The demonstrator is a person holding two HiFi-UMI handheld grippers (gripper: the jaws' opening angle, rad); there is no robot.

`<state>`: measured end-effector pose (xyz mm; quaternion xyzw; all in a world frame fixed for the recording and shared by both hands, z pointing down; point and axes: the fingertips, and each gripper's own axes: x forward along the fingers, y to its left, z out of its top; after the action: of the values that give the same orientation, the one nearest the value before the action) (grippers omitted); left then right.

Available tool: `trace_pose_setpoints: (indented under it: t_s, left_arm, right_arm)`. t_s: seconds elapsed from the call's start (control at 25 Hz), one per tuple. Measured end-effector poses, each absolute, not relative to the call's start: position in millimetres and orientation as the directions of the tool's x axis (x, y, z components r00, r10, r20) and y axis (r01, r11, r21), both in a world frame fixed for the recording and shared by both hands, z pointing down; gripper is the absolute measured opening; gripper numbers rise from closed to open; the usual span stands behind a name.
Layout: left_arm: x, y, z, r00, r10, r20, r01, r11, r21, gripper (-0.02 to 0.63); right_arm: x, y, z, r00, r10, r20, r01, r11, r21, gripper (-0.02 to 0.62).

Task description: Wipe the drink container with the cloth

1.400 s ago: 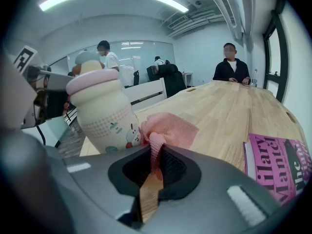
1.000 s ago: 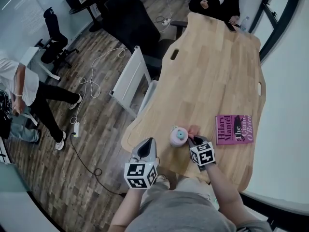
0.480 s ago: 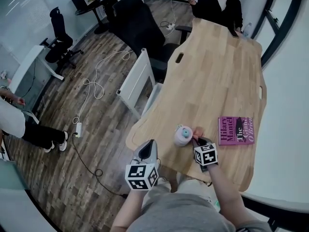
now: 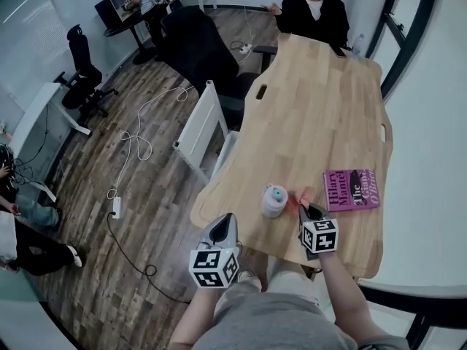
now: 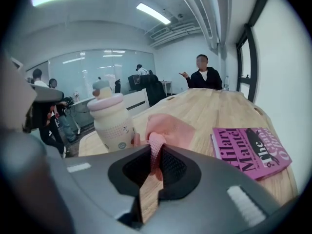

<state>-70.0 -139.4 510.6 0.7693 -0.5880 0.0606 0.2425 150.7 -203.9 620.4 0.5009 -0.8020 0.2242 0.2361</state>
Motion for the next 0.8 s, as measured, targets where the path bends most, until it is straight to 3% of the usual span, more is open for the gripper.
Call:
trace_pose_setpoints:
  t_s: [0.4, 0.8]
  left_arm:
    - [-77, -116, 501, 0.341, -0.868, 0.360, -0.922, -0.235, 0.307, 0.005]
    - [-83, -100, 497, 0.375, -0.860, 0.347, -0.912, -0.274, 0.305, 0.005]
  right_arm:
    - [156, -184, 552, -0.336, -0.811, 0.478, -0.936, 0.346, -0.071, 0.026]
    - [137, -160, 483, -0.397, -0.857, 0.327, -0.916, 0.389, -0.093, 0.026]
